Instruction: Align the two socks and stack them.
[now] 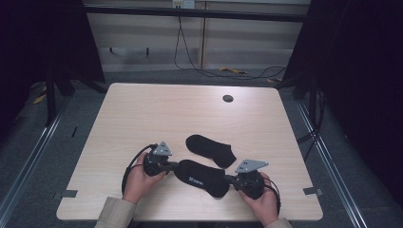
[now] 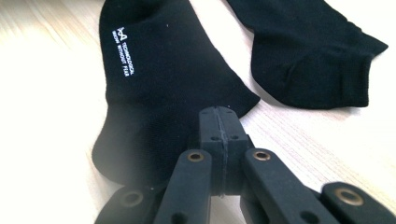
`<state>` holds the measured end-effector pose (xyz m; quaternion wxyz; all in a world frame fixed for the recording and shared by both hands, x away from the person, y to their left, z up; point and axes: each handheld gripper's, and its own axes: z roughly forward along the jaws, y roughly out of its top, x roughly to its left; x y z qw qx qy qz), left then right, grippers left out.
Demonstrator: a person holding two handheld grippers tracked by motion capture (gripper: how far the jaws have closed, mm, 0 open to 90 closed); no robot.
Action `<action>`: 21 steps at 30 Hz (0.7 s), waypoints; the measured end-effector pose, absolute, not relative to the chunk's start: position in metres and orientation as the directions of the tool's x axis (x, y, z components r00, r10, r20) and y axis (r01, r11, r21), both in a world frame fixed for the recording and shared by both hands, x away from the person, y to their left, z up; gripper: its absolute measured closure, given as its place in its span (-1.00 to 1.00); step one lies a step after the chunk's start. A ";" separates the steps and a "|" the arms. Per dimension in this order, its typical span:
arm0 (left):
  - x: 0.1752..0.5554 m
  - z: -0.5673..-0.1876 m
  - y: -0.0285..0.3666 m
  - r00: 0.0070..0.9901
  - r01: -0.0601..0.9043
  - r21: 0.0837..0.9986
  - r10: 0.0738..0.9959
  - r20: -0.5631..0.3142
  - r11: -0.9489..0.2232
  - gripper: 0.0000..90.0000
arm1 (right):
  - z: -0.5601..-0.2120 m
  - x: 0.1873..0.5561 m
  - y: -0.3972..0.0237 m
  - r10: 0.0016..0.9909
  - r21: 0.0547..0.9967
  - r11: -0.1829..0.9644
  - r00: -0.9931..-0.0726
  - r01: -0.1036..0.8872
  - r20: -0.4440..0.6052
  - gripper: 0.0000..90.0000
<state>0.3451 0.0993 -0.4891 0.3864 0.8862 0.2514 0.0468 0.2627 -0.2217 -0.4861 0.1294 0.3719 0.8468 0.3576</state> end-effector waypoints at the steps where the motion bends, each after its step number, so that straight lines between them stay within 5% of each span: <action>1: 0.345 -0.488 0.100 0.870 0.407 0.711 0.481 -0.110 -0.574 0.97 | -0.485 0.263 -0.222 0.722 0.705 0.465 -0.691 0.536 0.049 1.00; 10: 0.344 -0.480 0.104 0.869 0.401 0.722 0.483 -0.105 -0.564 0.97 | -0.479 0.263 -0.225 0.729 0.723 0.429 -0.680 0.542 0.077 1.00; 14: 0.345 -0.483 0.106 0.868 0.405 0.717 0.486 -0.106 -0.568 0.97 | -0.480 0.260 -0.223 0.735 0.731 0.432 -0.676 0.529 0.054 0.74; 21: 0.344 -0.483 0.104 0.871 0.396 0.715 0.482 -0.094 -0.576 0.97 | -0.483 0.259 -0.216 0.722 0.723 0.456 -0.691 0.519 0.040 0.67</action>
